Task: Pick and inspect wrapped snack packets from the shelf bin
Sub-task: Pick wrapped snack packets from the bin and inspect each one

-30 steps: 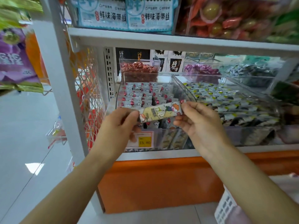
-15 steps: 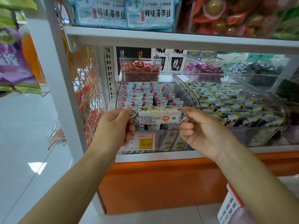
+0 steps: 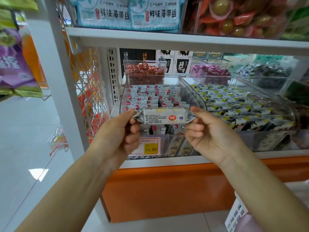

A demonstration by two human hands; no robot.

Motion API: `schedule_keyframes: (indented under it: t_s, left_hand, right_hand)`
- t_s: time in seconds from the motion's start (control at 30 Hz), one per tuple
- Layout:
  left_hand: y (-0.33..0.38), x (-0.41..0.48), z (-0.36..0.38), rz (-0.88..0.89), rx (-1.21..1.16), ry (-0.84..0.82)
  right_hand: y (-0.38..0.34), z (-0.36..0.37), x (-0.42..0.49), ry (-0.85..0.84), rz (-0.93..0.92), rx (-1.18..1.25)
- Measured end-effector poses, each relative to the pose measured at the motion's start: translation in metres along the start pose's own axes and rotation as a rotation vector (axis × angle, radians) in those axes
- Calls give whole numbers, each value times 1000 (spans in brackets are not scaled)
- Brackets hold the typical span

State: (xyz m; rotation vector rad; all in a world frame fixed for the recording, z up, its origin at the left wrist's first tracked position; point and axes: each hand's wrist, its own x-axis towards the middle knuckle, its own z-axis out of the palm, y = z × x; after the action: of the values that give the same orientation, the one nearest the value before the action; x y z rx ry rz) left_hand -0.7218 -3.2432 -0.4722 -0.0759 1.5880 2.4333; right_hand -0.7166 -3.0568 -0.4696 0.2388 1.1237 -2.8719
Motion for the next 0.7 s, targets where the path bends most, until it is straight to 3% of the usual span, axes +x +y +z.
schedule_keyframes:
  t_s: [0.1, 0.23, 0.37, 0.7]
  left_hand:
    - [-3, 1, -1, 151, 149, 68]
    - [-3, 2, -4, 267, 102, 5]
    - [-1, 2, -7, 320, 160, -94]
    - [-3, 2, -5, 416, 215, -63]
  right_hand:
    - [0, -2, 0, -44, -35, -62]
    - [0, -5, 2, -51, -11, -84]
    - [1, -7, 2, -13, -15, -114]
    - [3, -8, 1, 1, -143, -373]
